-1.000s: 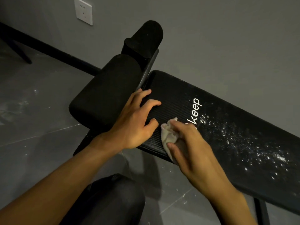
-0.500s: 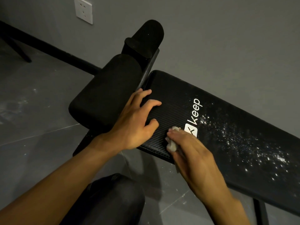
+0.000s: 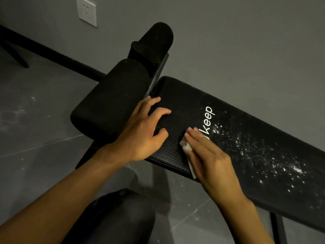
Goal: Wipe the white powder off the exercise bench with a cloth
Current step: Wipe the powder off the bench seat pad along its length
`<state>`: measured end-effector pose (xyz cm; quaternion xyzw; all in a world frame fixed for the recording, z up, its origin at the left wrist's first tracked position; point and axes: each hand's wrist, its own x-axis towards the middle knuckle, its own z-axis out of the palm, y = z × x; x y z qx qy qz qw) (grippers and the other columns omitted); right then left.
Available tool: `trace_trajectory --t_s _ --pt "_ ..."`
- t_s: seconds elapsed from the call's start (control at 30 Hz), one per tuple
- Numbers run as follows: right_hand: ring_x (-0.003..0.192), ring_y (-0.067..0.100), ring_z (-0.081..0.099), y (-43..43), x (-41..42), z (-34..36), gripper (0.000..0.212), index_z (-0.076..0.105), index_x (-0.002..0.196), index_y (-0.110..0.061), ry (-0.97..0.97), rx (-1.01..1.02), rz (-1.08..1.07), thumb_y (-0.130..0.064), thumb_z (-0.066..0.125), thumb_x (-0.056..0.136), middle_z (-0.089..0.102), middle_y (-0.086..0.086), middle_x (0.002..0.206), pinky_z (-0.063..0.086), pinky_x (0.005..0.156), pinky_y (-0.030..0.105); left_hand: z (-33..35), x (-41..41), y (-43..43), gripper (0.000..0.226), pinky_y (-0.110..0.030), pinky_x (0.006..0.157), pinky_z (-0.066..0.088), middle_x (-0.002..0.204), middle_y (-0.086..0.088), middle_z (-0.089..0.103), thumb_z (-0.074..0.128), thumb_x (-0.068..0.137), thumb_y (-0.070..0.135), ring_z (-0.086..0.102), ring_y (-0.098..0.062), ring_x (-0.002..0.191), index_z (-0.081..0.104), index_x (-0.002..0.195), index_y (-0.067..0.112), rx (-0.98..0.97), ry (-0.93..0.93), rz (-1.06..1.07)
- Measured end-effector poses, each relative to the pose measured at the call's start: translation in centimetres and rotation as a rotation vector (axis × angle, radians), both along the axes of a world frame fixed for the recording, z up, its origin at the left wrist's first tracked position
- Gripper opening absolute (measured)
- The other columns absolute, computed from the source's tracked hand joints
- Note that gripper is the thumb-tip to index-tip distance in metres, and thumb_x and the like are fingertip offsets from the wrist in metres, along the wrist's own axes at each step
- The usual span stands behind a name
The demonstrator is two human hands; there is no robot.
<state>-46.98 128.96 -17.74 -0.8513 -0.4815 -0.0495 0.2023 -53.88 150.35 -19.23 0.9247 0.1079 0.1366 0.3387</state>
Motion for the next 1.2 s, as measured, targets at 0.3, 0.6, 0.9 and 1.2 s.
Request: trace_trajectory --t_s 0.3,0.6,0.9,1.2 --pt "0.139 0.016 0.048 0.2 -2.1 -0.7 0.034 0.065 0.130 -0.006 -0.039 0.044 -0.019 -0.020 0.063 0.099 0.057 0.007 0.143 0.039 0.115 0.032 0.0 -0.1 0.0 0.053 -0.007 0.103 -0.009 0.164 0.002 0.018 0.060 0.095 0.030 0.004 -0.015 0.154 0.045 0.146 0.029 -0.005 0.000 -0.006" --pt "0.136 0.016 0.050 2.6 -1.1 0.4 0.032 0.066 0.129 -0.008 0.070 0.021 -0.186 -0.019 0.060 0.100 0.059 0.007 0.141 0.037 0.115 0.026 0.2 -0.4 -0.3 0.054 -0.022 0.112 0.000 0.165 0.001 0.017 0.057 0.096 0.031 0.004 -0.017 0.154 0.043 0.148 0.030 0.032 0.032 0.005" --pt "0.143 0.021 0.042 6.1 4.5 0.9 0.036 0.058 0.137 -0.007 0.059 -0.041 -0.381 -0.021 0.049 0.105 0.048 0.013 0.151 0.022 0.113 0.018 0.6 -0.5 -0.4 0.054 -0.031 0.112 0.005 0.167 0.005 0.006 0.052 0.100 0.034 -0.004 -0.015 0.155 0.035 0.152 0.035 0.036 0.075 0.002" --pt "0.142 0.031 0.041 6.4 5.9 0.8 0.035 0.055 0.135 -0.007 -0.047 -0.215 -0.364 -0.007 0.054 0.101 0.047 0.018 0.147 0.040 0.111 0.039 -0.2 -0.2 -0.2 0.054 -0.031 0.112 0.007 0.166 0.003 0.011 0.055 0.097 0.034 0.000 -0.017 0.155 0.038 0.149 0.034 0.054 0.033 -0.002"
